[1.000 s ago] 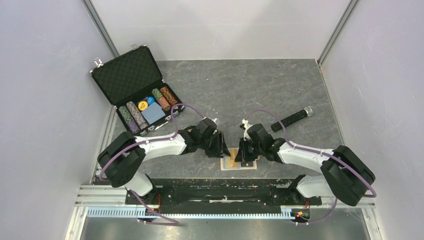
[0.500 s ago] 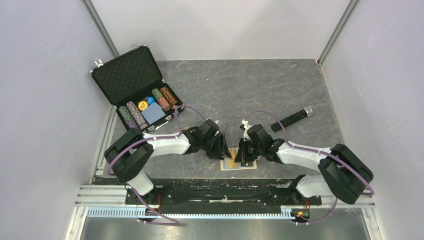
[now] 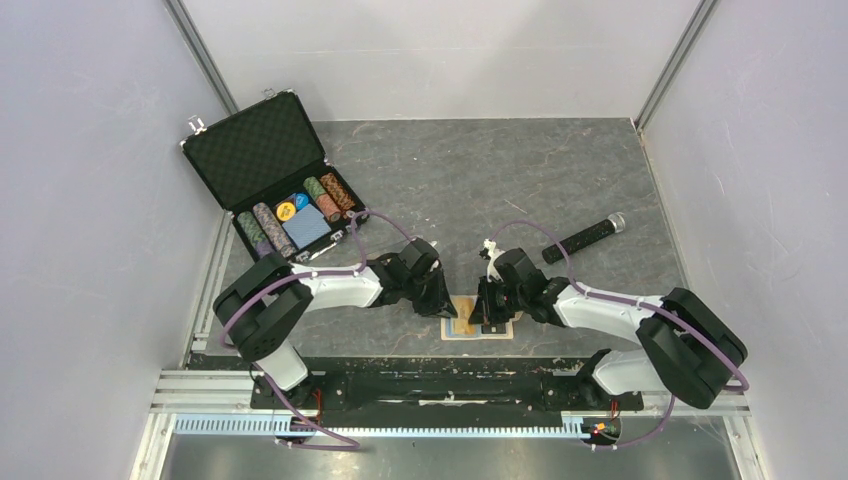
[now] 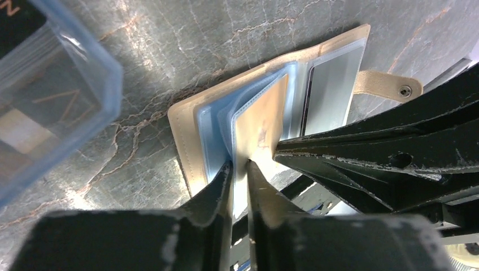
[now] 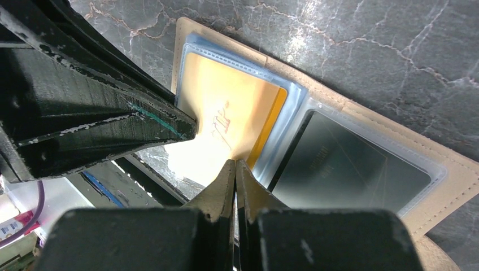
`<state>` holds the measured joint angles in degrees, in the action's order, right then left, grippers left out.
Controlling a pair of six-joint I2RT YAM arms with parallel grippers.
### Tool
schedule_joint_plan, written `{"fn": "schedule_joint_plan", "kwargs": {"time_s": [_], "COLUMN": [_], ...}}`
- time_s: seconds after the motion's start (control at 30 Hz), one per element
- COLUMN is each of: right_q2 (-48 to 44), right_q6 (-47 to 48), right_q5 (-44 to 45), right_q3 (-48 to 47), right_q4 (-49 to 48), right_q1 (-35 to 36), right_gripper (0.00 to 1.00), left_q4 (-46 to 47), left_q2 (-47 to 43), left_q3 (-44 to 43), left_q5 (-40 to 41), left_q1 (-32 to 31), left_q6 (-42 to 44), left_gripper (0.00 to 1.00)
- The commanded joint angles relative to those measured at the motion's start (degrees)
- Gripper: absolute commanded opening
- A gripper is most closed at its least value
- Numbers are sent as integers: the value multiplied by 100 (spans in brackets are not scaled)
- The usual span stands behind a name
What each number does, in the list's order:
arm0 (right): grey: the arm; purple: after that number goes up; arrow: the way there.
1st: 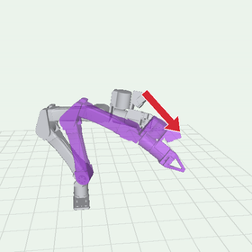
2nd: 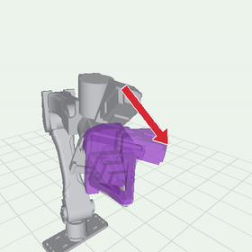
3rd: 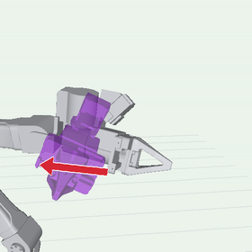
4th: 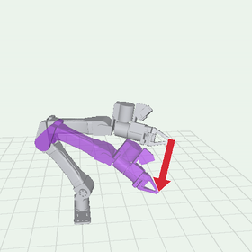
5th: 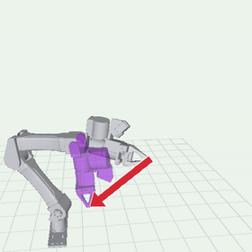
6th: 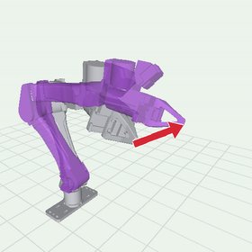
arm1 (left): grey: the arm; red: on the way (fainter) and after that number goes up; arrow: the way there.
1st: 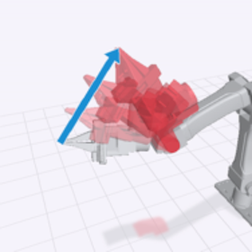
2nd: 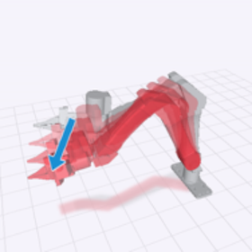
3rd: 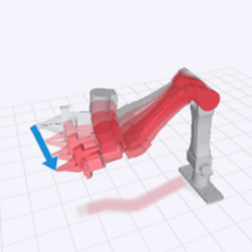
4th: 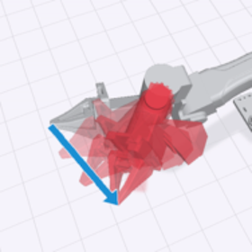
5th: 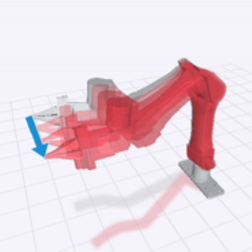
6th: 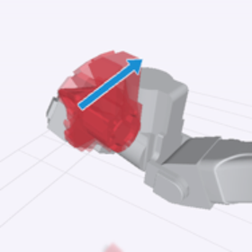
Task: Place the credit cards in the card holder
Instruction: Turn over the card slot in the card holder.
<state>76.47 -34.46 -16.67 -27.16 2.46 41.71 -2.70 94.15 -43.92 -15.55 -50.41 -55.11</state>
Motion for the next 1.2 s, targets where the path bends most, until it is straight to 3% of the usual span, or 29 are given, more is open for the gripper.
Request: {"fn": "schedule_joint_plan", "kwargs": {"time_s": [0.0,0.17,0.37,0.43,0.57,0.7,1.17], "right_q2": [-169,-671,-1163,-1263,-1358,-1510,-1849], "right_q6": [67,45,23,11,-42,-32,72], "right_q5": [46,182,504,618,657,696,856], "right_q3": [67,-67,-275,-303,-266,-246,-290], "right_q4": [-160,-69,272,382,520,695,1083], "right_q1": [11,12,-53,-96,-230,-391,-708], "right_gripper": [1,4,8,8,8,9,10], "left_q4": [418,-396,-1748,-1881,-1676,-1293,-544], "left_q2": [-42,-421,-878,-972,-895,-703,-81], "left_q3": [12,-43,-333,-396,-498,-551,-1080], "left_q5": [-60,272,792,832,533,216,-130], "left_q1": [-21,-21,-23,-21,-30,-47,-293], "left_q6": [-210,-74,266,273,212,104,-200], "left_gripper": [12,3,3,8,28,40,44]}}
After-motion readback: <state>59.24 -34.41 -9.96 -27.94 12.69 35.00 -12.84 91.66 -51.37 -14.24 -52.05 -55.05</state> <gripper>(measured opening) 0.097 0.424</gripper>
